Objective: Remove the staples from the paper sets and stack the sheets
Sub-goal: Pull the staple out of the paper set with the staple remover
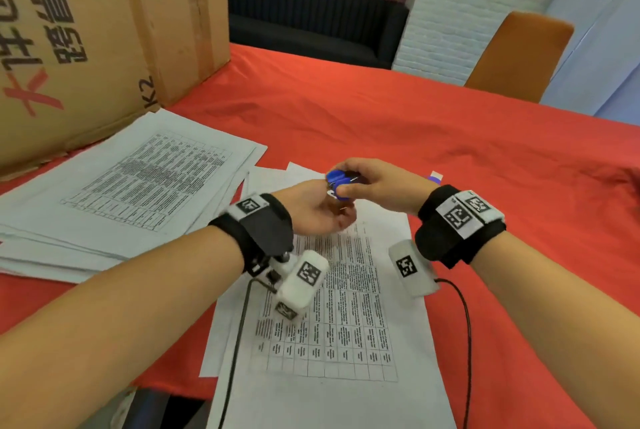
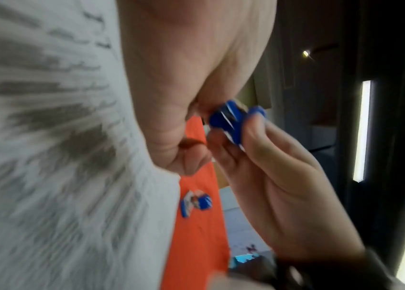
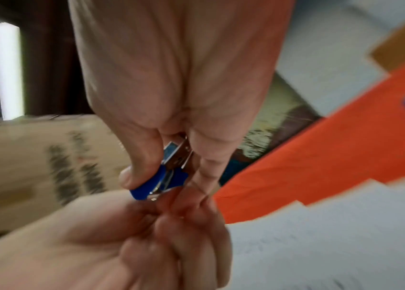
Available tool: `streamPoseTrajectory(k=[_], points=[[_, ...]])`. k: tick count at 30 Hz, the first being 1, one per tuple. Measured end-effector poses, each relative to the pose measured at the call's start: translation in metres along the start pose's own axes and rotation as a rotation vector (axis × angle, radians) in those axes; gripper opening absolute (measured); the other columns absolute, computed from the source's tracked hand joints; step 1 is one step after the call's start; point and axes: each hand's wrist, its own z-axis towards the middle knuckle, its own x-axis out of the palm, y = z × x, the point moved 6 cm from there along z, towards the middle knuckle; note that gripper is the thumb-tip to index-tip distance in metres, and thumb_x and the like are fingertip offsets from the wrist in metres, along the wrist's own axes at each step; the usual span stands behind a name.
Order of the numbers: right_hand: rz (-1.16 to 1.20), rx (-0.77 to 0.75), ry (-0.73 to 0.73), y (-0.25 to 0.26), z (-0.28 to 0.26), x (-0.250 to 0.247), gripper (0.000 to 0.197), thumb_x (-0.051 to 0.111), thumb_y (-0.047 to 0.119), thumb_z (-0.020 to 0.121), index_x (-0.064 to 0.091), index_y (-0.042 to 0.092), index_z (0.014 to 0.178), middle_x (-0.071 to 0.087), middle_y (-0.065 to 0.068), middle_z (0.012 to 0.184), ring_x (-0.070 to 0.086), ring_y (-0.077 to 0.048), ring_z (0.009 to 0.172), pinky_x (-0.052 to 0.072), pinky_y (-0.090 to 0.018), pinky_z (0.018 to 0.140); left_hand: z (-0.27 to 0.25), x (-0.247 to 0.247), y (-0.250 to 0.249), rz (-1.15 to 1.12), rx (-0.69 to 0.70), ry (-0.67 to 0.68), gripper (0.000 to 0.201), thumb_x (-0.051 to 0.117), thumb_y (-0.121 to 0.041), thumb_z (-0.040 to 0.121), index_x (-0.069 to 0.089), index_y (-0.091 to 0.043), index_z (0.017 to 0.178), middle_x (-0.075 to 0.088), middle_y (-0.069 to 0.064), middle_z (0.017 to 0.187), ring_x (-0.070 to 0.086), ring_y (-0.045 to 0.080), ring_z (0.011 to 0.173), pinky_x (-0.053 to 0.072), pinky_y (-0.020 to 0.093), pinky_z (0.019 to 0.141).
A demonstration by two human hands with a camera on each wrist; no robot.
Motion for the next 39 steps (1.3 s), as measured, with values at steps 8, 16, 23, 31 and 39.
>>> streamPoseTrajectory(k=[8,16,23,31,39], points=[[-0.016,-0.139,-0.136,0.061,0.021,0.024,0.039,0.062,0.019,0.092,0.052,0.004,0.126,0.057,-0.008,0.114,0.059,-0.021,0.099,0.049,-0.031,0.089,-0.069,-0.057,-0.016,-0.050,0.103,-0.101,0.027,0.029,-0.009,0.094,0.039,-0.013,0.069,0.037,0.000,0.055,0.034,0.011,0.038,0.022,0.019,0.040],[1.456,0.287,-0.367,-0.047,0.040,0.079,0.018,0.064,0.031,0.084,0.067,0.015,0.077,0.063,-0.003,0.084,0.066,-0.012,0.066,0.055,-0.022,0.061,-0.252,-0.136,0.018,1.414,-0.357,0.077,0.028,0.042,-0.020,0.078,0.044,-0.021,0.050,0.037,0.001,0.053,0.032,0.011,0.045,0.021,0.024,0.044],[1.566,0.235,-0.399,-0.055,0.028,0.087,0.035,0.069,0.039,0.073,0.057,0.014,0.093,0.062,-0.009,0.097,0.061,-0.014,0.080,0.056,-0.024,0.072,-0.273,-0.290,0.078,1.619,-0.693,-0.389,0.029,0.038,-0.014,0.093,0.064,-0.011,0.080,0.052,-0.002,0.067,0.045,0.008,0.049,0.036,0.017,0.045],[1.627,0.238,-0.477,-0.064,0.021,0.084,0.051,0.060,0.045,0.086,0.055,0.000,0.110,0.060,-0.009,0.101,0.061,-0.014,0.084,0.051,-0.026,0.080,-0.252,-0.282,0.082,1.794,-0.897,-0.366,0.036,0.042,-0.022,0.095,0.051,-0.007,0.127,0.058,0.013,0.129,0.062,0.025,0.084,0.056,0.031,0.067],[1.802,0.060,-0.581,-0.069,0.018,0.066,0.052,0.061,0.042,0.084,0.051,0.002,0.115,0.060,-0.010,0.101,0.060,-0.016,0.083,0.049,-0.025,0.081,-0.247,-0.103,0.024,2.241,-0.519,0.002,0.032,0.044,-0.038,0.093,0.066,-0.015,0.100,0.071,-0.002,0.083,0.062,0.010,0.079,0.050,0.018,0.072]])
